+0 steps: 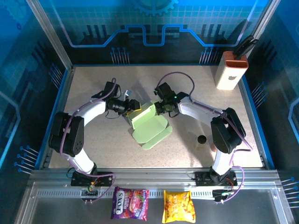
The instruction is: Fold the paper box
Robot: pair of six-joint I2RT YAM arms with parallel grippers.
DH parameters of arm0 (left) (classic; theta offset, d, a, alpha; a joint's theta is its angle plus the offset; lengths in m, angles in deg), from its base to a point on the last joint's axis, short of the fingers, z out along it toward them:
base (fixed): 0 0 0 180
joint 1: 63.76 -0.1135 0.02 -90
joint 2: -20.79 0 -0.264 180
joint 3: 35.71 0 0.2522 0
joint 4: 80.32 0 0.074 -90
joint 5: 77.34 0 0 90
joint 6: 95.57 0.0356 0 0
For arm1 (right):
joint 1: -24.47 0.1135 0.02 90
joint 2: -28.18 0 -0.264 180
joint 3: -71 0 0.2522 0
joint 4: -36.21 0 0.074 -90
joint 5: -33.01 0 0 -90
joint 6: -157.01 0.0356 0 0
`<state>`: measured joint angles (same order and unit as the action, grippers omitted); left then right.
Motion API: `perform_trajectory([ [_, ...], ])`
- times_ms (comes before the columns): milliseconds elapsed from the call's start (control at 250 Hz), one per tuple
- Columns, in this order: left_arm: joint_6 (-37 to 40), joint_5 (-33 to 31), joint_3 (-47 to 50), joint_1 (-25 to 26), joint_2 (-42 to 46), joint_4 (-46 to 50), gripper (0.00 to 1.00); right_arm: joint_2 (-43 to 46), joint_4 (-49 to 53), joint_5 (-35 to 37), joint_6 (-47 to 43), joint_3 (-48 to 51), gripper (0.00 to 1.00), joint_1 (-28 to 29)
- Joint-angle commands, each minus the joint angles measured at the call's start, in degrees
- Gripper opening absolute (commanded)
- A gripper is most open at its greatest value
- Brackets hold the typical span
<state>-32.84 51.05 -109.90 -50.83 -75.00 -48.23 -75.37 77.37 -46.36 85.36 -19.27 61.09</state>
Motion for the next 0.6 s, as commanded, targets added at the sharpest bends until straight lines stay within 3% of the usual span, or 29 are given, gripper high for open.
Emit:
perform_trajectory([
  [0, -2.43, 1.97, 1.52, 1.55, 2.15, -1.88, 0.57, -1.22, 0.75, -1.45, -0.10, -1.98, 0.08, -0.32],
  [595, -12.08, -4.23, 6.16, 7.46, 1.59, -12.13, 0.54, -2.80, 0.03, 1.88, 1.60, -2.60, 0.08, 3.76],
])
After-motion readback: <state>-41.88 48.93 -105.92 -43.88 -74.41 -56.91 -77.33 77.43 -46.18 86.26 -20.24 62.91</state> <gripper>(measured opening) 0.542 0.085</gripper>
